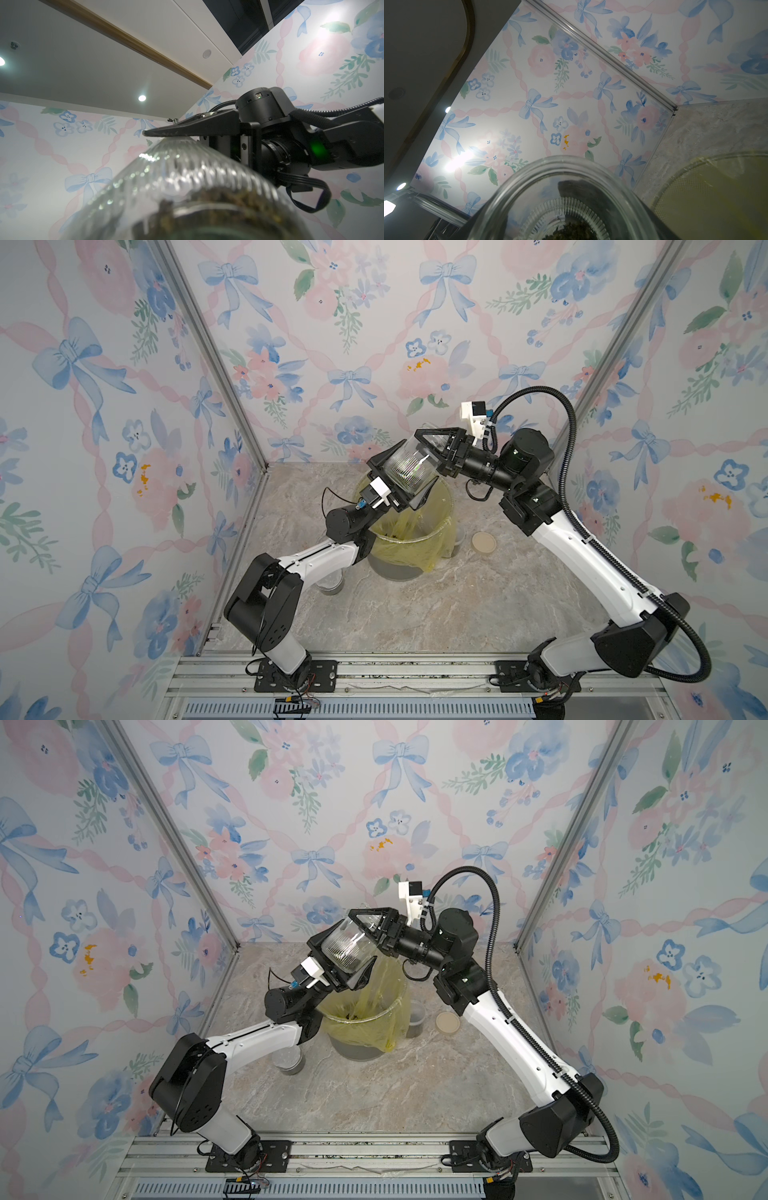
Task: Empty moldy tea leaves from jars
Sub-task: Pour the moldy tea leaves from the jar into the trash bin.
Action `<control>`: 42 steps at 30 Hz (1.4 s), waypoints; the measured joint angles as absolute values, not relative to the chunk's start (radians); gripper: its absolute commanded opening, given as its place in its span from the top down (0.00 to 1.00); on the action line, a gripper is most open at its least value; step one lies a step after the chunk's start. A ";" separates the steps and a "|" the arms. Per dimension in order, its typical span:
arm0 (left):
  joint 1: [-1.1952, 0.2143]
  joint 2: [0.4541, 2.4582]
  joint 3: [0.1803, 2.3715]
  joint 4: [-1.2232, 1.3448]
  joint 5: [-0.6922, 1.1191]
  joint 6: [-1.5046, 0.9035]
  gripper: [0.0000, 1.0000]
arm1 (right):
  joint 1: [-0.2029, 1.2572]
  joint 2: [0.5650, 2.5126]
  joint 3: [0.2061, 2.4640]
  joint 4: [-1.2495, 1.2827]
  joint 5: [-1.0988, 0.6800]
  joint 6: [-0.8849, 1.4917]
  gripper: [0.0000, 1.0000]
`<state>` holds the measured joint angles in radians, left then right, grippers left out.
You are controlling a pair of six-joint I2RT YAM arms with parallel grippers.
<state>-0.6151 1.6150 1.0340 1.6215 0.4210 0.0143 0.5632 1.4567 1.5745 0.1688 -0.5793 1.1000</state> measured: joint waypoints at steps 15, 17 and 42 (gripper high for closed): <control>-0.615 1.615 1.059 1.621 0.458 -0.014 0.09 | 0.543 1.457 1.575 0.179 -0.591 1.117 0.68; -0.614 1.615 1.064 1.621 0.458 -0.020 0.12 | 0.543 1.457 1.575 0.183 -0.594 1.119 0.68; -0.615 1.640 1.132 1.591 0.480 -0.031 0.16 | 0.537 1.452 1.570 0.235 -0.581 1.122 0.68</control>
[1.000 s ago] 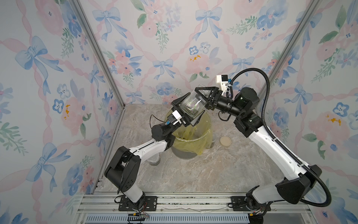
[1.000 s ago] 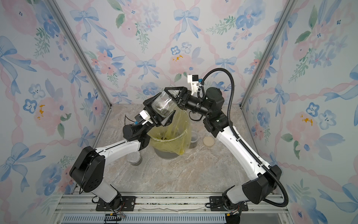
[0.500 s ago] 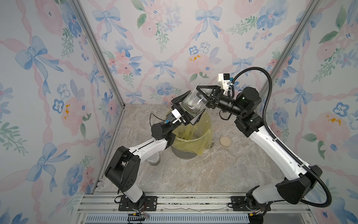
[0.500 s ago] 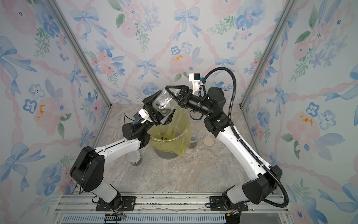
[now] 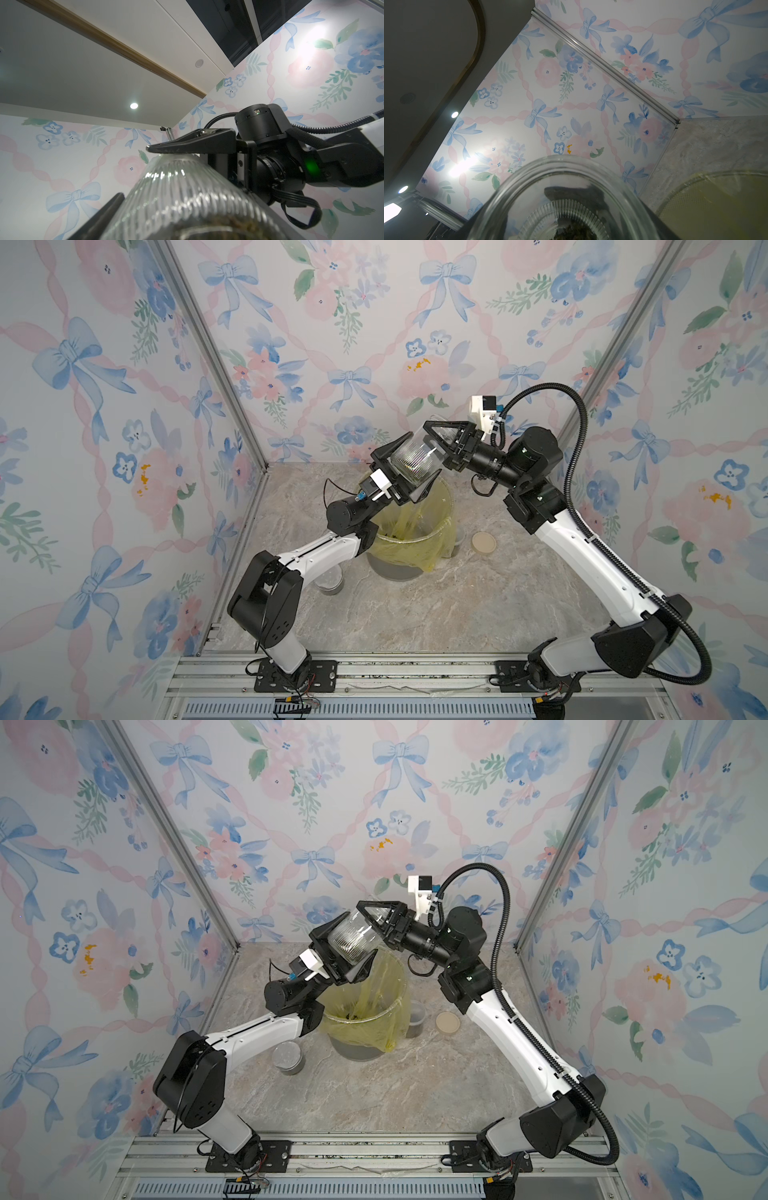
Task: Empty moldy tea leaves from jars
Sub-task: Pour the moldy tea leaves from the jar into the trash bin.
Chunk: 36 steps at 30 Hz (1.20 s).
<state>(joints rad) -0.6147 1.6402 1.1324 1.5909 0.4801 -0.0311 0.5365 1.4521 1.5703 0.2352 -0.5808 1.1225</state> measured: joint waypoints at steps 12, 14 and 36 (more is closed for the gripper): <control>-0.613 1.640 1.137 1.584 0.479 -0.030 0.75 | 0.537 1.448 1.561 0.243 -0.572 1.122 0.68; -0.613 1.640 1.135 1.585 0.479 -0.030 0.82 | 0.537 1.448 1.561 0.242 -0.572 1.121 0.68; -0.614 1.520 0.966 1.510 0.511 0.068 0.93 | 0.535 1.413 1.525 0.137 -0.599 0.979 0.04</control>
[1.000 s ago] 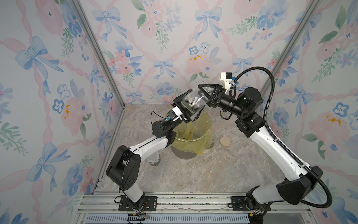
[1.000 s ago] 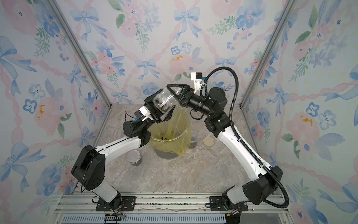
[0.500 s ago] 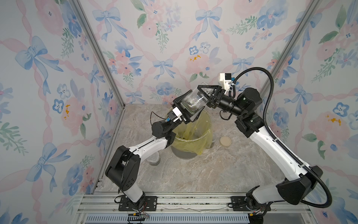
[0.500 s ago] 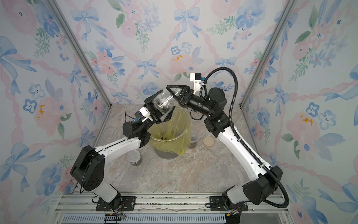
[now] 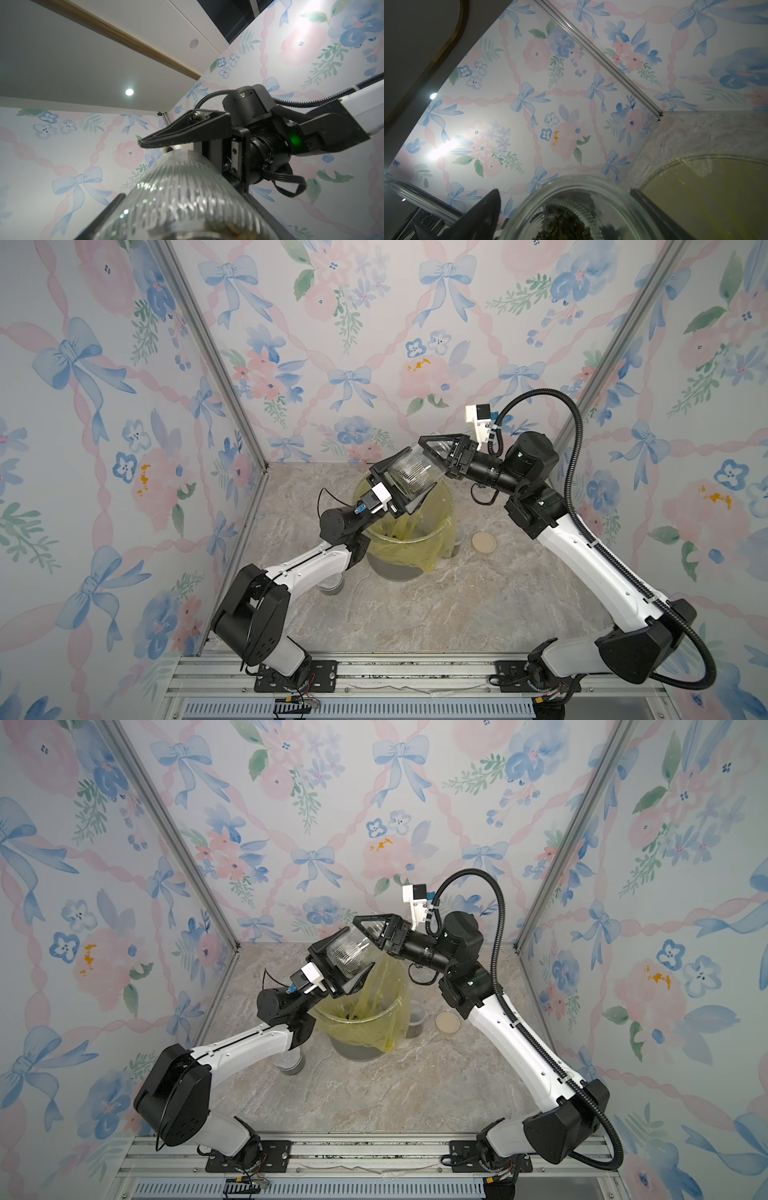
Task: Empty moldy tea leaves from jars
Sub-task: Pour the moldy tea leaves from the jar into the trash bin.
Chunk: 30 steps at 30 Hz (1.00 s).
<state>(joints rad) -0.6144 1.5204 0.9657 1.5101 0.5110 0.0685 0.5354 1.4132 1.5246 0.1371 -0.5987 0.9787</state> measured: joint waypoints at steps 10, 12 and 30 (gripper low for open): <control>-0.622 1.462 0.907 1.448 0.533 0.090 0.94 | 0.434 1.356 1.431 0.164 -0.593 0.987 0.04; -0.622 1.435 0.895 1.404 0.531 0.099 0.93 | 0.405 1.338 1.401 0.172 -0.593 0.993 0.04; -0.622 1.177 0.871 0.894 0.368 0.115 0.93 | 0.292 1.097 1.111 0.095 -0.527 0.865 0.04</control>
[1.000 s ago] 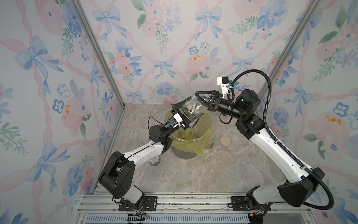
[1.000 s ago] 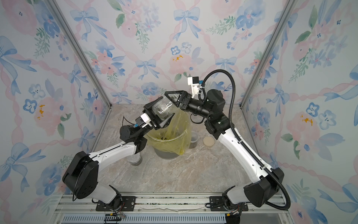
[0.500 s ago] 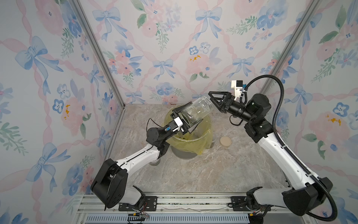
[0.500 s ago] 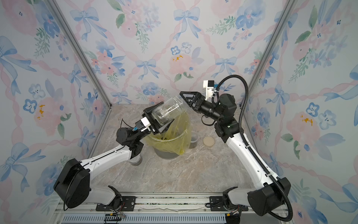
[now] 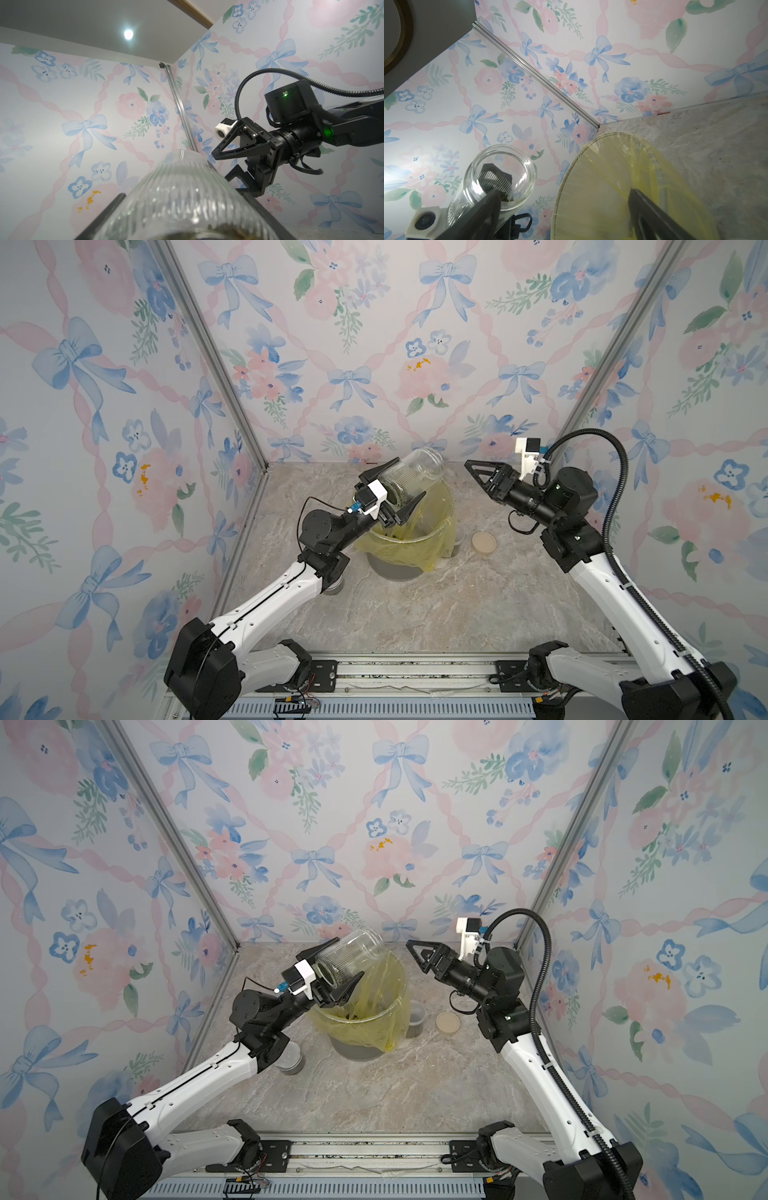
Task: Empty moldy tea leaves from jars
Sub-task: Pour the moldy tea leaves from the jar into the trash bin.
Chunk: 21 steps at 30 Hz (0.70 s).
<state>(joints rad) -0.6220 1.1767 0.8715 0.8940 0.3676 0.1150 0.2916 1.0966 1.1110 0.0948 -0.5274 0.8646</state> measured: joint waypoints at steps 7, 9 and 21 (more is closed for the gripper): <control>-0.622 1.155 0.953 0.568 0.285 0.094 0.94 | 0.275 0.956 0.947 0.049 -0.436 0.791 0.03; -0.622 1.148 0.974 0.481 0.271 0.093 0.94 | 0.274 0.930 0.924 0.019 -0.413 0.771 0.03; -0.631 1.137 1.152 -0.038 0.162 0.079 0.93 | 0.274 0.799 0.788 -0.090 -0.351 0.674 0.03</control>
